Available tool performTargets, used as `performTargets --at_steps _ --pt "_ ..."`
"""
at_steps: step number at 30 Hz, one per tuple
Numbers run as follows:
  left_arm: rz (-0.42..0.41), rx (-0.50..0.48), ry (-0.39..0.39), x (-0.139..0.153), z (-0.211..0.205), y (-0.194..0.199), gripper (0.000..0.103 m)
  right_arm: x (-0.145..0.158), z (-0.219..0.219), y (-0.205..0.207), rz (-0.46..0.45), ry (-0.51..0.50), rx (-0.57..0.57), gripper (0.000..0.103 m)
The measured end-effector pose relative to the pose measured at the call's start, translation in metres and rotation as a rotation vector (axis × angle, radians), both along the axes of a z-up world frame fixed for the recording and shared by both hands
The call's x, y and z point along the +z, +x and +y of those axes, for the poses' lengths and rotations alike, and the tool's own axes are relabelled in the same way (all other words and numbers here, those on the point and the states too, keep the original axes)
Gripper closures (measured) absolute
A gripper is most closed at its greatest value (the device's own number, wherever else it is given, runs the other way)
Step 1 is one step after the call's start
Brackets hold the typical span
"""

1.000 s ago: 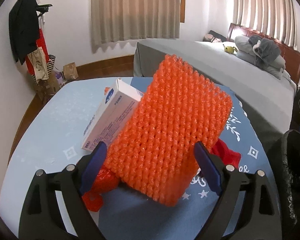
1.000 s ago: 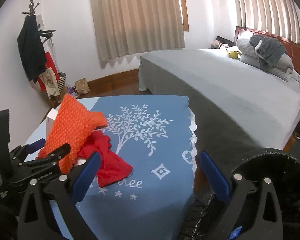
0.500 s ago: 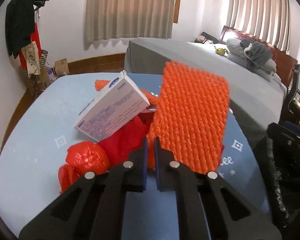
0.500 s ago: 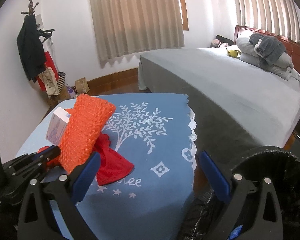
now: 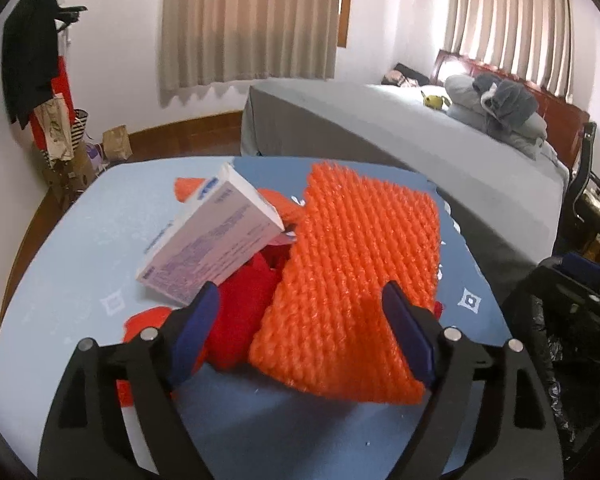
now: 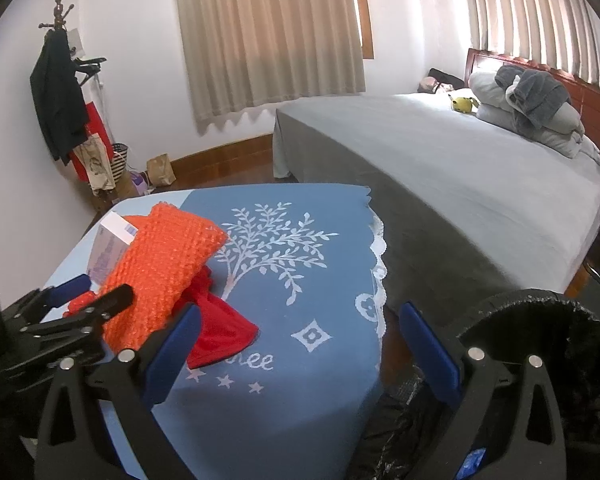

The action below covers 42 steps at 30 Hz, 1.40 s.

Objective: Collect trash
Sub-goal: 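Grasp the orange mesh foam sleeve with the left gripper, then grasp the red cloth with the right gripper while the left gripper holds the orange sleeve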

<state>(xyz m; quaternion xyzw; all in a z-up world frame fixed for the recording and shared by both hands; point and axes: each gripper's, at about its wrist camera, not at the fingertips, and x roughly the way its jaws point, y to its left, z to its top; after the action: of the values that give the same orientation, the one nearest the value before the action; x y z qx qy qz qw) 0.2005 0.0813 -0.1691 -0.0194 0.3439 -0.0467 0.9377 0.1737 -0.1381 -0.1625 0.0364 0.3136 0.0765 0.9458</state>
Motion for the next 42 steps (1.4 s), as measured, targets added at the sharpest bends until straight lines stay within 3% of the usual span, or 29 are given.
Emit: performTargets --at_steps 1,3,5,7,16,24,27,37,42 --pt "0.005 -0.009 -0.008 -0.002 -0.001 0.002 0.024 0.000 0.000 0.000 0.000 -0.001 0.000 0.006" --pt "0.013 -0.030 -0.022 -0.004 -0.001 0.003 0.045 0.000 0.000 0.000 0.001 -0.001 -0.001 0.006" --pt "0.023 -0.040 -0.027 -0.006 -0.003 0.001 0.078 0.000 0.000 0.000 -0.001 -0.002 -0.001 0.006" --pt "0.029 -0.047 -0.047 -0.008 -0.002 -0.001 0.091 -0.001 -0.001 0.000 0.000 -0.001 -0.003 0.006" --pt "-0.049 -0.010 -0.094 0.013 0.005 -0.033 0.093 0.002 -0.001 -0.002 -0.017 0.012 -0.002 0.006" --pt "-0.088 0.120 -0.062 0.034 0.039 -0.055 0.093 0.002 0.020 0.000 -0.035 0.005 0.047 0.008" --pt "-0.088 0.149 -0.022 0.033 0.047 -0.057 0.093 -0.003 0.035 0.005 -0.028 0.001 0.076 0.013" --pt "-0.075 0.168 -0.013 0.024 0.065 -0.054 0.093 -0.030 0.077 0.042 0.029 -0.017 0.157 0.023" --pt "-0.075 0.171 -0.014 0.023 0.068 -0.052 0.093 -0.042 0.089 0.058 0.081 -0.009 0.210 0.041"
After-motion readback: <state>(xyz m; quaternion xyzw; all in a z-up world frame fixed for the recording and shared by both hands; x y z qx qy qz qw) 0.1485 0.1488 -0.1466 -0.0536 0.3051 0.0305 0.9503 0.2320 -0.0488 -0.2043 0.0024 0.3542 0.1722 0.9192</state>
